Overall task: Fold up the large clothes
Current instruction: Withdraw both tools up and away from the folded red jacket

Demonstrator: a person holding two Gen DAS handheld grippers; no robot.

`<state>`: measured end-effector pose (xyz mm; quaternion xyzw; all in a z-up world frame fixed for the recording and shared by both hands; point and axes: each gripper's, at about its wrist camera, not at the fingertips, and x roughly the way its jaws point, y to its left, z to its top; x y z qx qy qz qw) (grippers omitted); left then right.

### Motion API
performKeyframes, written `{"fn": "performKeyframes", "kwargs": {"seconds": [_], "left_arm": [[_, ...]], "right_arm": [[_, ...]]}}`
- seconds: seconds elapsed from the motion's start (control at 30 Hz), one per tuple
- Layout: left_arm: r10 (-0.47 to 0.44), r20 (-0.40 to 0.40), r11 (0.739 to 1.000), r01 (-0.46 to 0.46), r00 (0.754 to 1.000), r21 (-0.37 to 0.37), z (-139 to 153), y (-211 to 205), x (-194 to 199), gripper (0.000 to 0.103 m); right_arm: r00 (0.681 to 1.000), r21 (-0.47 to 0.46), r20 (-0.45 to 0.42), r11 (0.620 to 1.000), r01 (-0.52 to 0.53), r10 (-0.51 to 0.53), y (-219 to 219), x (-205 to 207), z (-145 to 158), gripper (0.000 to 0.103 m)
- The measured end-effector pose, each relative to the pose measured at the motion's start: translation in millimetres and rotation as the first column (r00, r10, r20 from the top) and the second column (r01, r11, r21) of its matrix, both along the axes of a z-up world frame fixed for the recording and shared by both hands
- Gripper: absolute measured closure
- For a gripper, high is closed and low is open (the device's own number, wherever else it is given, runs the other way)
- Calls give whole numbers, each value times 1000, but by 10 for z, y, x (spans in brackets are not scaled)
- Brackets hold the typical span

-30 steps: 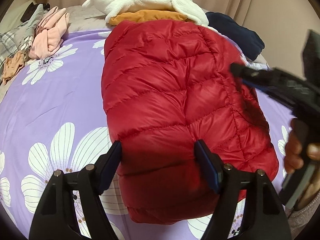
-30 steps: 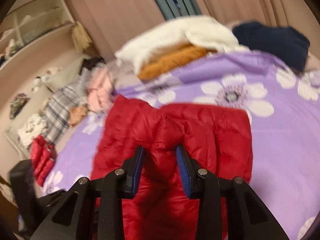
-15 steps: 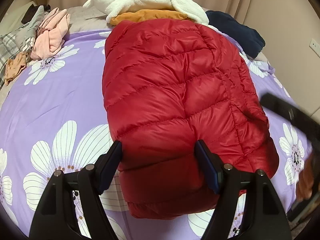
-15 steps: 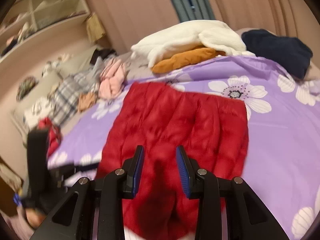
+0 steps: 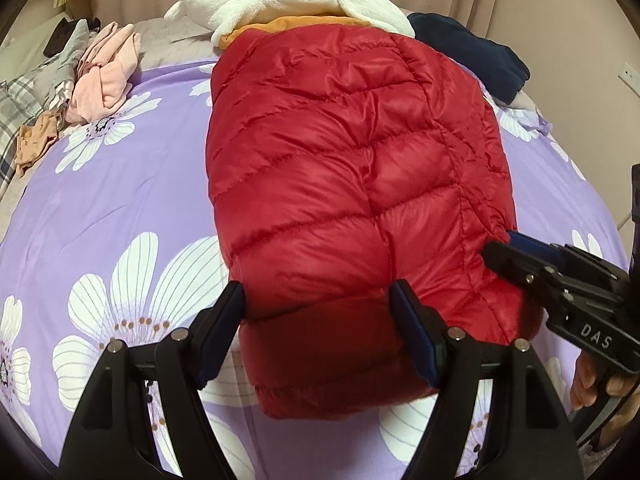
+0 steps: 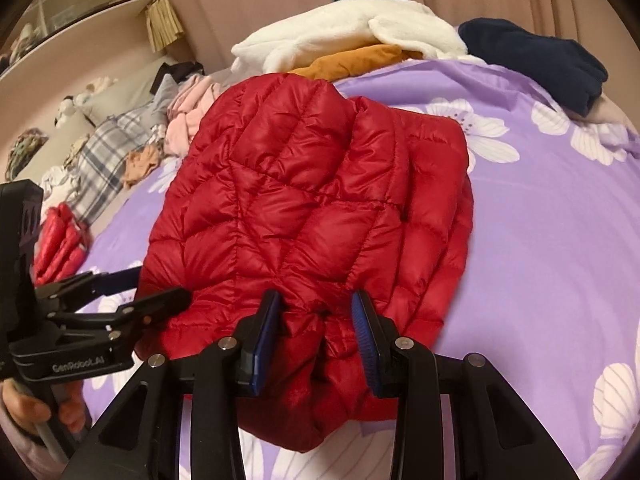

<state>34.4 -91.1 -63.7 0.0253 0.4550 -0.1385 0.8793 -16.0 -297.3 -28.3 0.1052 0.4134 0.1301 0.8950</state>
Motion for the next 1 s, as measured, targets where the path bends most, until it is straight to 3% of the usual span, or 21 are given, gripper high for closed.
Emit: {"fn": "performKeyframes", "kwargs": {"seconds": [0.27, 0.37, 0.6, 0.83, 0.9, 1.0], "left_arm": [[8, 10, 1000, -8, 1000, 3, 192, 54, -318, 27], [28, 25, 998, -30, 999, 46, 285, 73, -440, 21], [59, 70, 997, -62, 996, 43, 516, 186, -676, 7], [70, 135, 997, -74, 988, 30, 825, 199, -909, 2], [75, 154, 997, -78, 985, 18, 922, 197, -977, 1], [92, 169, 995, -96, 981, 17, 1058, 221, -1045, 1]], "right_arm": [[999, -35, 18, 999, 29, -28, -5, -256, 217, 64], [998, -71, 42, 996, 54, -51, 21, -414, 387, 49], [993, -80, 92, 993, 81, -73, 11, -631, 669, 25], [988, -66, 102, 991, 119, -112, 3, -755, 855, 11], [988, -55, 106, 991, 120, -113, 17, -787, 909, 2], [985, -58, 130, 991, 121, -113, 63, -864, 1016, 1]]}}
